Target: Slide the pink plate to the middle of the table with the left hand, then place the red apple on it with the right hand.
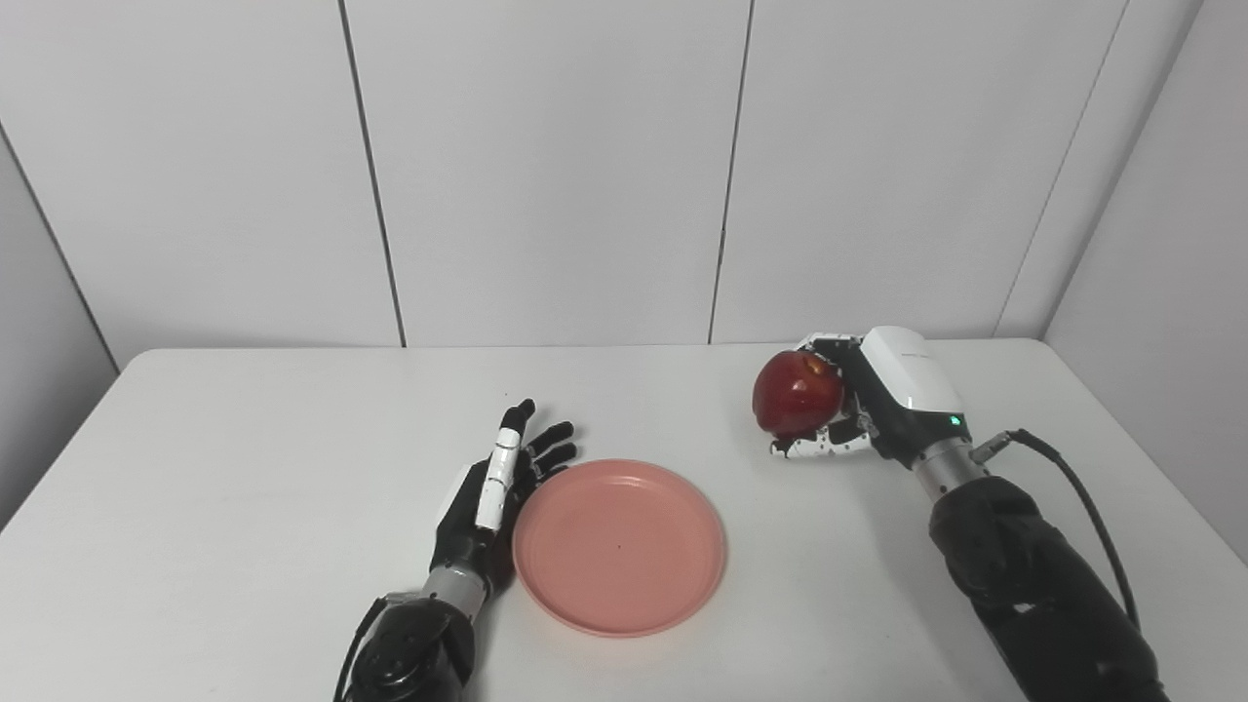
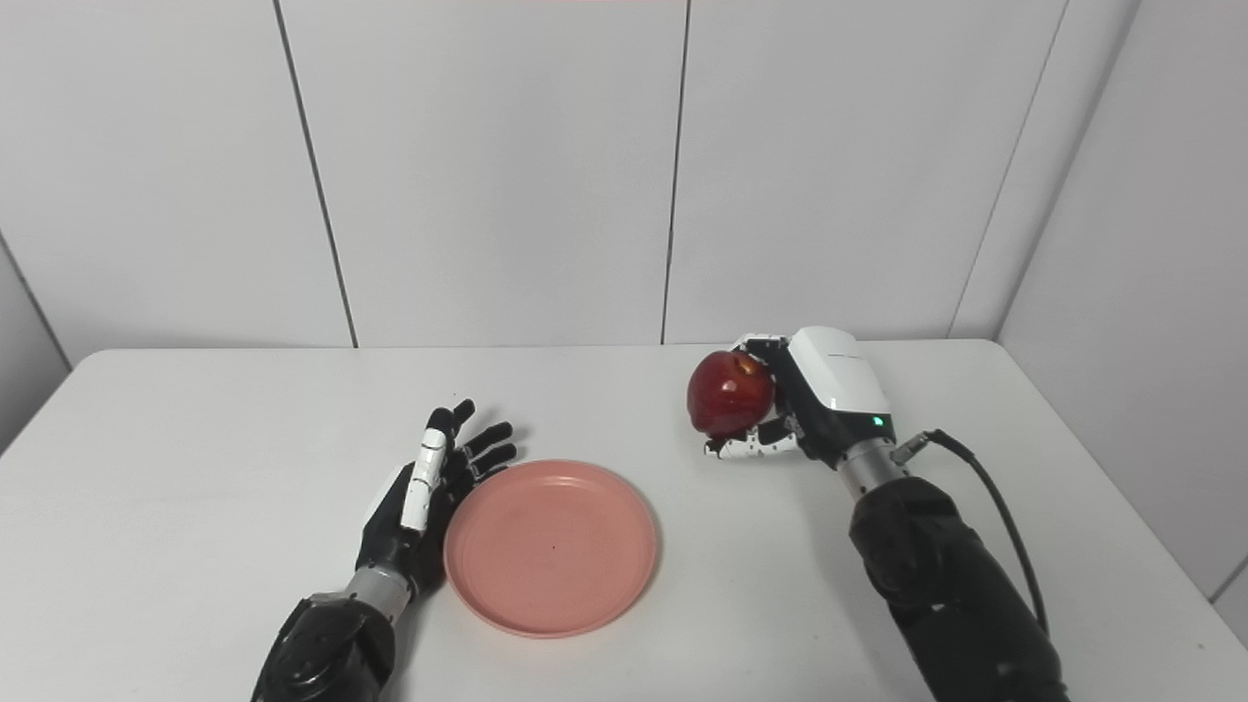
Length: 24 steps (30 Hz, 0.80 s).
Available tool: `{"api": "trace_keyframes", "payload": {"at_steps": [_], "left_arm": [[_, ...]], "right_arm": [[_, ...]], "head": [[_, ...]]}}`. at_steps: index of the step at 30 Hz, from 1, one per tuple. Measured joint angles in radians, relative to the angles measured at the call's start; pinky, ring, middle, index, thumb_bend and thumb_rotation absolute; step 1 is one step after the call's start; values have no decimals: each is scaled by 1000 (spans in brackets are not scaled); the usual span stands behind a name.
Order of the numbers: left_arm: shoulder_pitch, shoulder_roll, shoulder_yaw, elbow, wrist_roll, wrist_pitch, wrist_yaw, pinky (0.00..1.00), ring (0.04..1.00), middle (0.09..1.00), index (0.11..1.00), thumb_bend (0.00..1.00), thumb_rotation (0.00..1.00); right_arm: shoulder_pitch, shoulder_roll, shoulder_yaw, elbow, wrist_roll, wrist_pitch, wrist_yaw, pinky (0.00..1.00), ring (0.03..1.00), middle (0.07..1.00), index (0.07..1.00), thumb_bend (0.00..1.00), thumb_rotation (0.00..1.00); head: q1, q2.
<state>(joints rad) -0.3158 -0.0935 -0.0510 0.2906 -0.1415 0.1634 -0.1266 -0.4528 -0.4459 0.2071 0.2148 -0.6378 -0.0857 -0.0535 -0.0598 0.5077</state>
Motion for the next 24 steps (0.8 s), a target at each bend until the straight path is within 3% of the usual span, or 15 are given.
{"api": "trace_keyframes", "payload": {"at_steps": [24], "left_arm": [[-3, -26, -7, 23, 18, -32, -2, 865, 856, 862, 1000, 794, 955]], "right_arm": [[-6, 75, 91, -32, -43, -17, 61, 169, 237, 334, 483, 501, 164]], "head": [[29, -2]]}}
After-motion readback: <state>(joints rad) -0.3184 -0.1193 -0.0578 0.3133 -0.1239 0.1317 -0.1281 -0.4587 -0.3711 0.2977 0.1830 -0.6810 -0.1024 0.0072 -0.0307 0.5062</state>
